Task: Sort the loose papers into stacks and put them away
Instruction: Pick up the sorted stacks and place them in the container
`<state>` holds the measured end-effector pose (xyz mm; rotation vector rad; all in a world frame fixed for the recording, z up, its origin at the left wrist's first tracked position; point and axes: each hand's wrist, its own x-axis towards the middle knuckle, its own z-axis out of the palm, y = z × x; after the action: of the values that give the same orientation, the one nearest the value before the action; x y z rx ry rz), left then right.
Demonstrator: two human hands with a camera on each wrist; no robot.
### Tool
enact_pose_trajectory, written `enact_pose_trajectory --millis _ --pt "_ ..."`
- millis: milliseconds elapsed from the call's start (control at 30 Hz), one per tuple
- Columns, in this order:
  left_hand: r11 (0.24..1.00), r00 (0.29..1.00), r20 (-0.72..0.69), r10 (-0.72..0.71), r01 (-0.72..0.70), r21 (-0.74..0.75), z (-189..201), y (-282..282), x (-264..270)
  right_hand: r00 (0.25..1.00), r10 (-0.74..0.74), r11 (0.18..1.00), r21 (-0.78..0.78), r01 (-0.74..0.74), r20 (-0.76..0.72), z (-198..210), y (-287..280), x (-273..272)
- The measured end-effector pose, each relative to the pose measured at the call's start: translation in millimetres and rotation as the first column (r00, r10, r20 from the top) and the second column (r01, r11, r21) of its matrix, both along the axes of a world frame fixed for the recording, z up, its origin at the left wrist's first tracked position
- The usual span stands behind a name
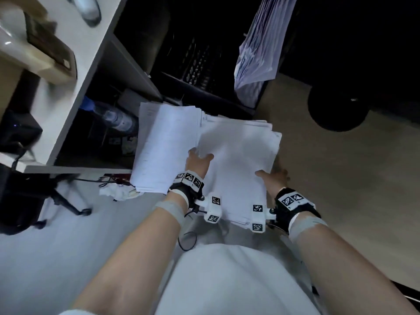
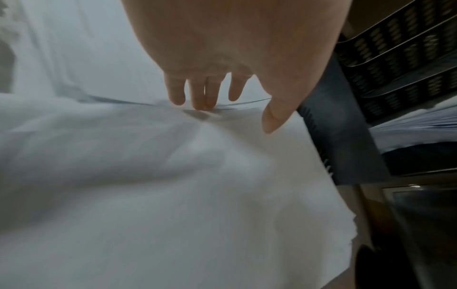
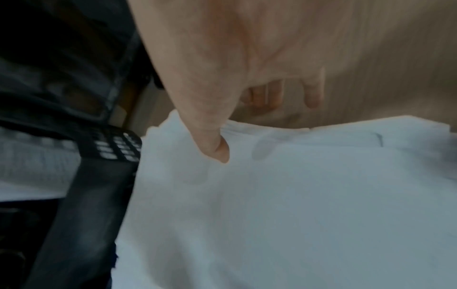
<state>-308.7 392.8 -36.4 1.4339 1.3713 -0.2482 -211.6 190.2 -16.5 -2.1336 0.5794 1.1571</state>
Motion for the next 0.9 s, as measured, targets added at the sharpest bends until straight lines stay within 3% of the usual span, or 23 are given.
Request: enact_pose_trajectory --millis 233,333,467,600,700,900 --pt "0.991 0.995 0.015 -0.101 0.101 -0.089 -18 -11 -13 0.995 -0.103 0.993 0.055 0.103 -0.002 -25 4 -7" --pt "0.987 0.991 0.037 -0.129 0.131 -0.094 -38 -13 -16 0.997 -0.075 0.996 0.048 0.074 0.028 -27 1 -10" --pt "0.973 0.979 0.002 -0.205 0.204 -0.106 -29 -21 -14 0.992 -0.12 0.991 0.065 0.117 0.039 -35 -7 -13" --pt "0.957 0.954 -0.078 -0.291 0.29 -0.018 -11 -33 -12 0.981 -0.185 0.97 0.147 0.192 -0.062 -47 -31 -13" --pt "0.925 0.92 -0.183 -0.346 0.367 0.097 -8 -39 -12 0.977 -0.167 0.979 0.096 0.181 -0.136 -43 -47 -8" --pt "0.914 0.911 -0.232 -0.342 0.38 0.141 -6 -53 -3 0.98 -0.197 0.98 0.023 0.197 -0.034 -44 -88 8"
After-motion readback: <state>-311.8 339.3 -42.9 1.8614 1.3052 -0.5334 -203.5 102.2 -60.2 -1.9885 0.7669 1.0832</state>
